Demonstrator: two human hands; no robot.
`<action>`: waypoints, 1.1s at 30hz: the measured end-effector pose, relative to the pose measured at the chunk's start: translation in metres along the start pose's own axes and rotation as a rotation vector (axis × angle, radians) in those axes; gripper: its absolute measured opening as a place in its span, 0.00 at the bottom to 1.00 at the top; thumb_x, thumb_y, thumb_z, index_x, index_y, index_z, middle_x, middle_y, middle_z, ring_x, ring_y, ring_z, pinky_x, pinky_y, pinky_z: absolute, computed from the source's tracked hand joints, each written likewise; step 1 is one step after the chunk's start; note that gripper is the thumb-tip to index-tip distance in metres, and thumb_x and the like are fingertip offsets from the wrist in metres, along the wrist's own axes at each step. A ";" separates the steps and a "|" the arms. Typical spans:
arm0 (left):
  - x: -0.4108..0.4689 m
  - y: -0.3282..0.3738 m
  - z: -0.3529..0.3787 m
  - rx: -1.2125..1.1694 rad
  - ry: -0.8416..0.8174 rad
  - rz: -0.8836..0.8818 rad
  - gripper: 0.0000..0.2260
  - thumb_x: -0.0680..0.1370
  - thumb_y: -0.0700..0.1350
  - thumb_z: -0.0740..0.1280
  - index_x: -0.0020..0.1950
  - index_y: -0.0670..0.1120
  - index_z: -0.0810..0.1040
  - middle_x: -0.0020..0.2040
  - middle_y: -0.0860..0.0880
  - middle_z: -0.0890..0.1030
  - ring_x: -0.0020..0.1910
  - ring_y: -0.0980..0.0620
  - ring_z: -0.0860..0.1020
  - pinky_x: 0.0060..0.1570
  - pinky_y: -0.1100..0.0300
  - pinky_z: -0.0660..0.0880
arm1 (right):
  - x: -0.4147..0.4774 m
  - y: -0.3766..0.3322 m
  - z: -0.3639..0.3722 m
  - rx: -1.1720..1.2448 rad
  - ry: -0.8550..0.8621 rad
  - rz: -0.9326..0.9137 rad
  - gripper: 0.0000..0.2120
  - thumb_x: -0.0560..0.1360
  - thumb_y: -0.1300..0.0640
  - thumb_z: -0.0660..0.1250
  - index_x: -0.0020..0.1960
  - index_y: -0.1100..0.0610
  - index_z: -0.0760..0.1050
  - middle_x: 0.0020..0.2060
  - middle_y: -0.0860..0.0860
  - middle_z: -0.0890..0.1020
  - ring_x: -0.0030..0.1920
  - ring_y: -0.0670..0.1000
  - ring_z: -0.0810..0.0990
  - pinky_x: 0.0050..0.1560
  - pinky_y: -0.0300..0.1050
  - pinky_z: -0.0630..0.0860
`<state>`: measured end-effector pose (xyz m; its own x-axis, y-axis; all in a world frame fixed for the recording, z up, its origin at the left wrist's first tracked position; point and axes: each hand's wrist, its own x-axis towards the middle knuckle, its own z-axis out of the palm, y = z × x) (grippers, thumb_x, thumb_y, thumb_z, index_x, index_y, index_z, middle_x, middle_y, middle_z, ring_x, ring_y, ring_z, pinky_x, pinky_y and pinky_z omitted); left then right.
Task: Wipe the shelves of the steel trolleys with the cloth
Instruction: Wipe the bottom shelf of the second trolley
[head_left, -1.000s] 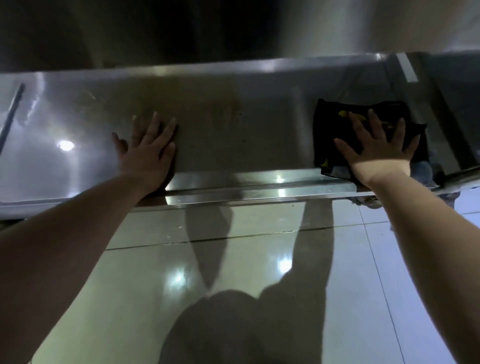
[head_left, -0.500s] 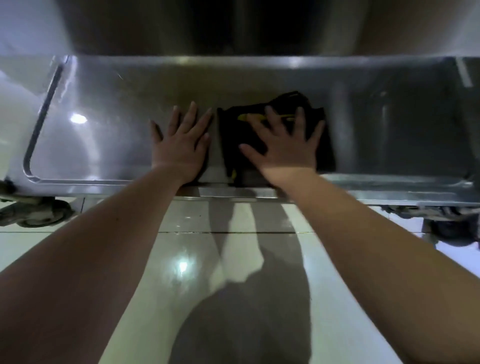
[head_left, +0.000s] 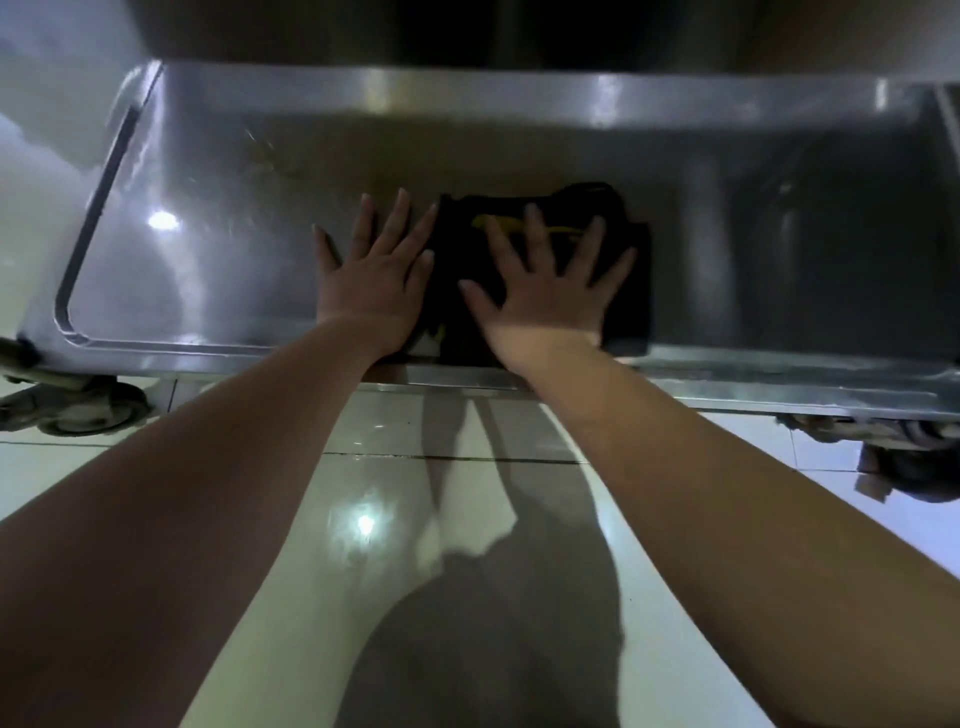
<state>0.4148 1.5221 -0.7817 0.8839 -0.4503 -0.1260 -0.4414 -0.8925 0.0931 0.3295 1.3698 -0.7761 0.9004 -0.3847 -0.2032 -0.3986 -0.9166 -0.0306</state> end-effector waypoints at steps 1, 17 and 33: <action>-0.002 0.001 -0.002 -0.050 0.018 -0.005 0.23 0.84 0.54 0.44 0.80 0.60 0.43 0.81 0.56 0.45 0.79 0.51 0.41 0.73 0.36 0.39 | 0.000 -0.015 -0.001 -0.007 -0.029 -0.065 0.33 0.75 0.27 0.39 0.76 0.34 0.37 0.79 0.43 0.38 0.75 0.70 0.34 0.65 0.78 0.31; 0.023 0.121 0.005 0.018 -0.022 0.058 0.30 0.73 0.75 0.37 0.75 0.71 0.38 0.80 0.49 0.37 0.75 0.29 0.36 0.62 0.22 0.33 | 0.009 0.129 0.000 0.007 0.032 0.090 0.26 0.81 0.43 0.44 0.78 0.37 0.41 0.79 0.41 0.44 0.78 0.62 0.40 0.73 0.70 0.40; -0.011 0.072 -0.009 0.022 -0.133 0.169 0.30 0.72 0.76 0.37 0.73 0.73 0.34 0.80 0.53 0.35 0.75 0.33 0.33 0.66 0.25 0.34 | 0.012 0.128 -0.004 0.059 0.017 0.102 0.25 0.82 0.40 0.43 0.77 0.33 0.41 0.79 0.39 0.44 0.78 0.60 0.39 0.73 0.70 0.38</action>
<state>0.3746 1.4626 -0.7642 0.7694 -0.5921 -0.2396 -0.5864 -0.8035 0.1026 0.2897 1.2479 -0.7784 0.8573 -0.4777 -0.1919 -0.4973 -0.8649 -0.0683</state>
